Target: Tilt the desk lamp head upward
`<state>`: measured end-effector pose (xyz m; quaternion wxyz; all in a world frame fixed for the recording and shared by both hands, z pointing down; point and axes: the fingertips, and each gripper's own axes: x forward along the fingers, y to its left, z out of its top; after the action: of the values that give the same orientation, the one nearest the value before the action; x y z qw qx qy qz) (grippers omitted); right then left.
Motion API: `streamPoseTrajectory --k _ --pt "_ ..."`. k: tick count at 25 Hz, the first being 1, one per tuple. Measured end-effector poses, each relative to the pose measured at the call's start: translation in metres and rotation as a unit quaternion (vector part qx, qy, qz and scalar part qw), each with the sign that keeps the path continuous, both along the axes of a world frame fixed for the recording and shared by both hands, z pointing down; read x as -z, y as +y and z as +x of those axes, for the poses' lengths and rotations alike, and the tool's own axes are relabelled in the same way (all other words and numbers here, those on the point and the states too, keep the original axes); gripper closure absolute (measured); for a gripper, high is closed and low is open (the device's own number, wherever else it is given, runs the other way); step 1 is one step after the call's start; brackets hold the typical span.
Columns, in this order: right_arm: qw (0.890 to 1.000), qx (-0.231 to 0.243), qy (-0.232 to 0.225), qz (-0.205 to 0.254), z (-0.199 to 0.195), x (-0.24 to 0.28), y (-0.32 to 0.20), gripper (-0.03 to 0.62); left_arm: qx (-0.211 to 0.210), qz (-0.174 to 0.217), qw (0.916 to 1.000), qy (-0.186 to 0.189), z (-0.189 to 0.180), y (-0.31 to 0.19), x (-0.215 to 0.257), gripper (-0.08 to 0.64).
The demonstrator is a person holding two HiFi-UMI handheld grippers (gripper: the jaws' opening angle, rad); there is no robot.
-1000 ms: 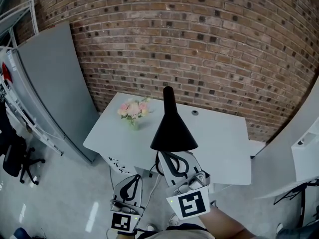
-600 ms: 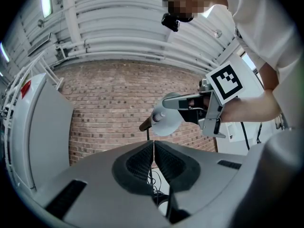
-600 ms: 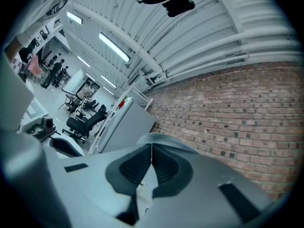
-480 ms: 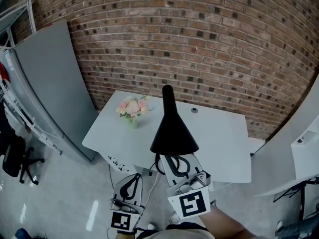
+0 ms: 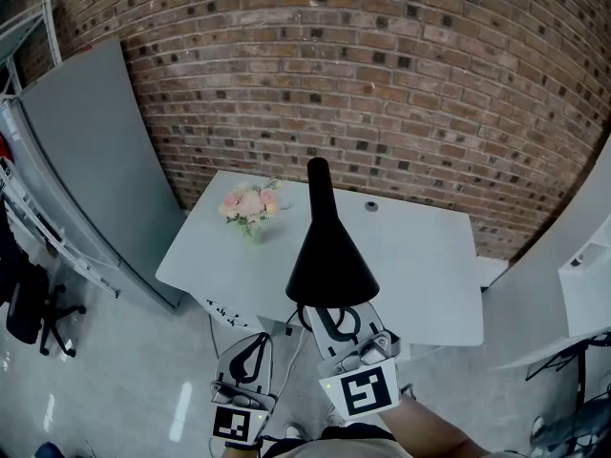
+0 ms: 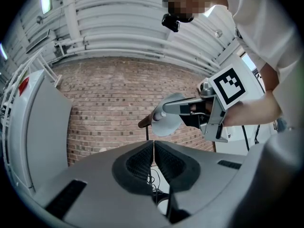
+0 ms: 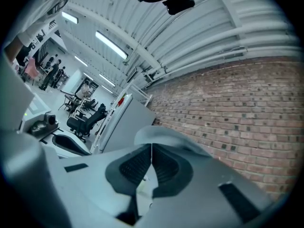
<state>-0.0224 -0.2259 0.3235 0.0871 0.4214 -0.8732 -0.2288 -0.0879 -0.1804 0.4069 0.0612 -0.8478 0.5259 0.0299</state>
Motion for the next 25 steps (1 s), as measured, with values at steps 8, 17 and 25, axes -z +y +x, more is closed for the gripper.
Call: streamPoseTrajectory --k 8,17,25 --pt "1.0 0.0 0.001 -0.02 -0.002 -0.017 0.002 0.574 -0.004 -0.004 1.0 -0.002 -0.001 -0.003 -0.001 0.546" --pt "0.999 0.006 0.004 -0.052 -0.003 -0.042 0.02 0.572 -0.009 -0.008 0.9999 -0.003 0.0 -0.001 -0.005 0.546" --pt "0.997 -0.021 -0.024 -0.067 0.012 -0.052 0.04 0.572 -0.019 -0.009 0.9998 0.0 -0.002 0.013 -0.002 0.546"
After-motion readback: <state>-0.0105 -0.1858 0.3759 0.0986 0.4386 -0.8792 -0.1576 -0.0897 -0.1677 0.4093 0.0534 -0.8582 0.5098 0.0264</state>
